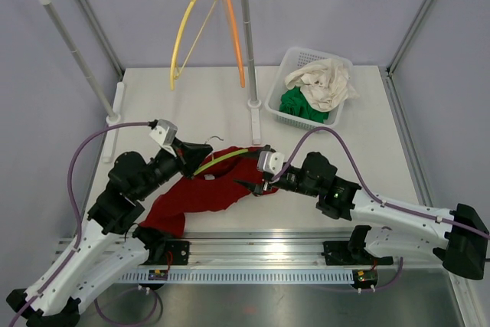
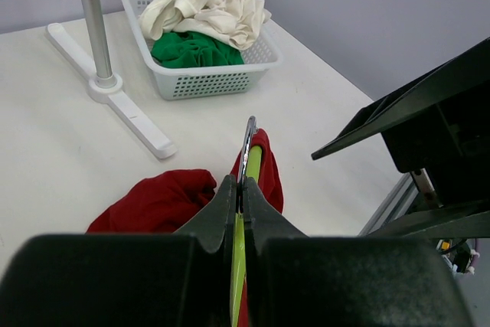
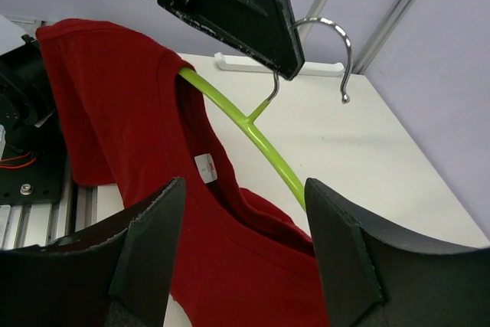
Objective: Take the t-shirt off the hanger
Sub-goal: Remove the tshirt from the hanger
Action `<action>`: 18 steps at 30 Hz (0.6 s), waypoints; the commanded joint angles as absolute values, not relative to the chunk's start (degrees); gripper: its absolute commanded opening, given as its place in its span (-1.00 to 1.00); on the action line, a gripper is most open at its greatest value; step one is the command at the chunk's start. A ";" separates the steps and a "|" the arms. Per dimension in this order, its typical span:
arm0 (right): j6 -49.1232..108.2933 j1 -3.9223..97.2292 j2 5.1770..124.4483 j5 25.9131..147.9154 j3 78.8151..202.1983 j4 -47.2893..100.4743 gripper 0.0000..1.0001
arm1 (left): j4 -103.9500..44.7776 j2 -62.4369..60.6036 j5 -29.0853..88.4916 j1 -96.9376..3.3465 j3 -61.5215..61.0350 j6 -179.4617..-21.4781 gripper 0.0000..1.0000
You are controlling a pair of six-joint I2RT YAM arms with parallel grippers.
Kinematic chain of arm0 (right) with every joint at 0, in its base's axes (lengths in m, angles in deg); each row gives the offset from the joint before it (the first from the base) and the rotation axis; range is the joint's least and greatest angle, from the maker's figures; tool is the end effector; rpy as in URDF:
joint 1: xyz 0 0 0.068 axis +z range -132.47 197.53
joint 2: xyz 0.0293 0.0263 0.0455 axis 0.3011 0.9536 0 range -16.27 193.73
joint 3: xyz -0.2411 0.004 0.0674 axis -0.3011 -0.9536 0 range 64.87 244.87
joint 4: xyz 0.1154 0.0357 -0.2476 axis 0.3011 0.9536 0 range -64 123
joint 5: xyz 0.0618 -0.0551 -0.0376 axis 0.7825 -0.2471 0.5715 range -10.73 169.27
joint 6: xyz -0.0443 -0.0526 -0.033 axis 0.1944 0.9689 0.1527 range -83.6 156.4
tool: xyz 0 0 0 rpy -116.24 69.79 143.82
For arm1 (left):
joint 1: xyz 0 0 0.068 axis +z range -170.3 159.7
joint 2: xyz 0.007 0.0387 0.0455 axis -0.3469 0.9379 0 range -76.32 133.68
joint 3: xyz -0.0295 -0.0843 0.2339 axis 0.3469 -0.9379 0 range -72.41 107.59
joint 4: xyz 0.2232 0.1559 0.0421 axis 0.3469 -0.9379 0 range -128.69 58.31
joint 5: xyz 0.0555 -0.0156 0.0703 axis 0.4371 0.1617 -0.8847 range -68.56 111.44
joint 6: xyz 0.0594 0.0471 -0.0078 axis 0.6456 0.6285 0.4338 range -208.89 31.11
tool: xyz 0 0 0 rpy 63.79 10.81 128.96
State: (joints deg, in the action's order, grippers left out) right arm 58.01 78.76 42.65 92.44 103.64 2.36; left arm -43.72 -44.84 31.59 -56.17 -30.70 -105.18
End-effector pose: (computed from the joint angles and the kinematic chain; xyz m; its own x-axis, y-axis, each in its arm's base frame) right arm 0.1301 0.2675 0.2947 0.3818 -0.0497 -0.9229 -0.8845 0.2701 -0.3805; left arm 0.1532 -0.1249 0.3401 -0.2264 -0.1771 -0.9578 0.6835 0.6717 -0.2857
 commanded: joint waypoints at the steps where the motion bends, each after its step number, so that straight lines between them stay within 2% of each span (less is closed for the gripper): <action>1: 55.83 79.23 43.67 93.86 103.19 -2.74 0.43 | -36.53 -46.00 30.14 -56.33 -29.08 -105.33 -1.00; 8: 55.12 79.31 44.38 96.23 103.19 -3.97 0.43 | -34.32 -46.18 28.65 -56.33 -29.79 -103.39 -1.00; 18: 54.07 79.23 45.43 95.53 101.61 -8.28 0.51 | -34.15 -44.59 32.60 -56.33 -28.73 -101.72 -1.00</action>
State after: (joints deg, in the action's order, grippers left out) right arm 55.47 78.78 44.92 95.04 101.91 -3.56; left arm -41.01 -44.60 31.20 -56.17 -30.70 -102.71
